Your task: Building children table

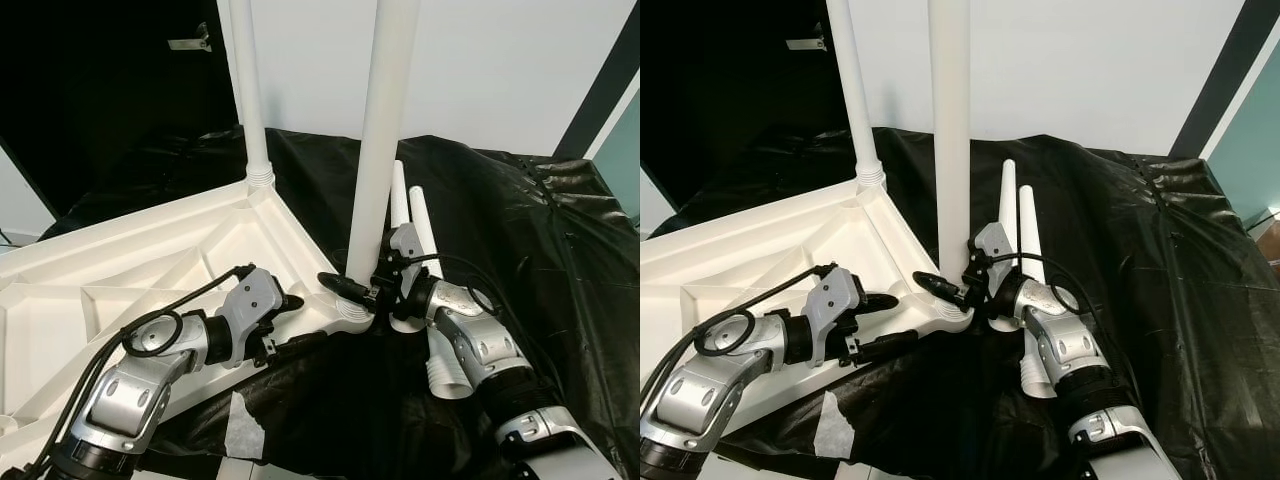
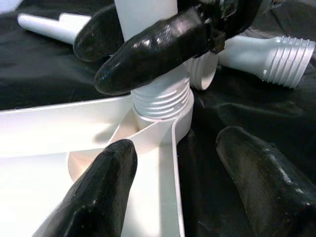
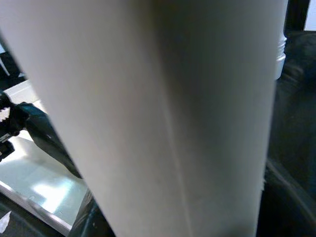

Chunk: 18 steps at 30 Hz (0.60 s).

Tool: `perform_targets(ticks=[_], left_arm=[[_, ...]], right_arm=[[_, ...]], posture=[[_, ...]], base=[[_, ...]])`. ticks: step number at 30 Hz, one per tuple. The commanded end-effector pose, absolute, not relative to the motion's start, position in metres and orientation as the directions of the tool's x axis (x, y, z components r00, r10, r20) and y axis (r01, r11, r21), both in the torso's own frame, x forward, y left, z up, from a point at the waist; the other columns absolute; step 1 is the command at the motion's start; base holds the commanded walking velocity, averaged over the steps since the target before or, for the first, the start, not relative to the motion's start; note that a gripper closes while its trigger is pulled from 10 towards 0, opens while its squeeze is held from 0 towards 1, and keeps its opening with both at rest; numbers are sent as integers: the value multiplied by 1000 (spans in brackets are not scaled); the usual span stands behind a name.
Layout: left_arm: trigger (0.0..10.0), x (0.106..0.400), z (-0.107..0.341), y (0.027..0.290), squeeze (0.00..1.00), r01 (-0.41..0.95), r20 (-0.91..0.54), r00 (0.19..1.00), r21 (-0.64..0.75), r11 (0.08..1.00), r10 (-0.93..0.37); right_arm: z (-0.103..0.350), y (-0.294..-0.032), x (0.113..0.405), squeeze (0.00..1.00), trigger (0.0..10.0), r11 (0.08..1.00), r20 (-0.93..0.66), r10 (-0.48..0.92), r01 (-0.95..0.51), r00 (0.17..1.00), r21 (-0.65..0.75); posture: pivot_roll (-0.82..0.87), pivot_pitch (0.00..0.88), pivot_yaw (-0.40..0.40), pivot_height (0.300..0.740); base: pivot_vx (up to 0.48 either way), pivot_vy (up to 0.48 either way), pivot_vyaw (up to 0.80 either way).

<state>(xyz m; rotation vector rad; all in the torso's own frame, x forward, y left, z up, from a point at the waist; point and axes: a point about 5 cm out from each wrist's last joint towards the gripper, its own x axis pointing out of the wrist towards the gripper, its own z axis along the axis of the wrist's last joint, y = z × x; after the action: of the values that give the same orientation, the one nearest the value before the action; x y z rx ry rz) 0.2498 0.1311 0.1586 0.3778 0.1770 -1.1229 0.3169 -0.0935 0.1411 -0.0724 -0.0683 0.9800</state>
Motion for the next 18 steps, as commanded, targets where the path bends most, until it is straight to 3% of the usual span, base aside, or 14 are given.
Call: perform_targets(ticks=[1,3,4,5,6,14,17,18], left_arm=[[10000,249,162,131,0,882,-302,462,250,399,-834],[10000,249,162,130,0,879,-298,468,256,403,-832],[10000,251,163,128,0,866,-281,488,273,419,-826],[10000,253,163,126,0,856,-267,503,285,431,-822],[10000,255,164,125,0,842,-246,521,305,445,-817],[10000,263,165,121,0,817,-215,556,318,481,-803],[10000,274,167,122,0,773,-194,619,322,547,-761],[10000,274,167,122,0,773,-194,619,322,547,-761]], right_arm=[[136,-97,317,0,0,587,1,809,-807,588,-65],[134,-96,316,0,0,611,-10,790,-789,613,-67],[133,-95,317,0,4980,652,-18,756,-755,655,-75],[133,-95,318,0,4980,680,-22,730,-728,684,-82],[132,-94,318,0,10000,704,-27,705,-704,708,-93],[130,-86,316,0,10000,794,-38,600,-601,799,-89],[129,-83,314,0,10000,910,-40,408,-410,912,-57],[129,-83,314,0,10000,910,-40,408,-410,912,-57]], posture=[[63,0,-44,740],[58,0,-41,740],[54,0,-39,740],[54,0,-39,740],[49,0,-36,740],[39,0,-25,740],[35,0,-16,740],[35,0,-16,740]], base=[[0,0,0],[0,0,0],[0,0,0],[0,0,0],[0,0,0],[0,0,0],[0,0,0],[0,0,0]])
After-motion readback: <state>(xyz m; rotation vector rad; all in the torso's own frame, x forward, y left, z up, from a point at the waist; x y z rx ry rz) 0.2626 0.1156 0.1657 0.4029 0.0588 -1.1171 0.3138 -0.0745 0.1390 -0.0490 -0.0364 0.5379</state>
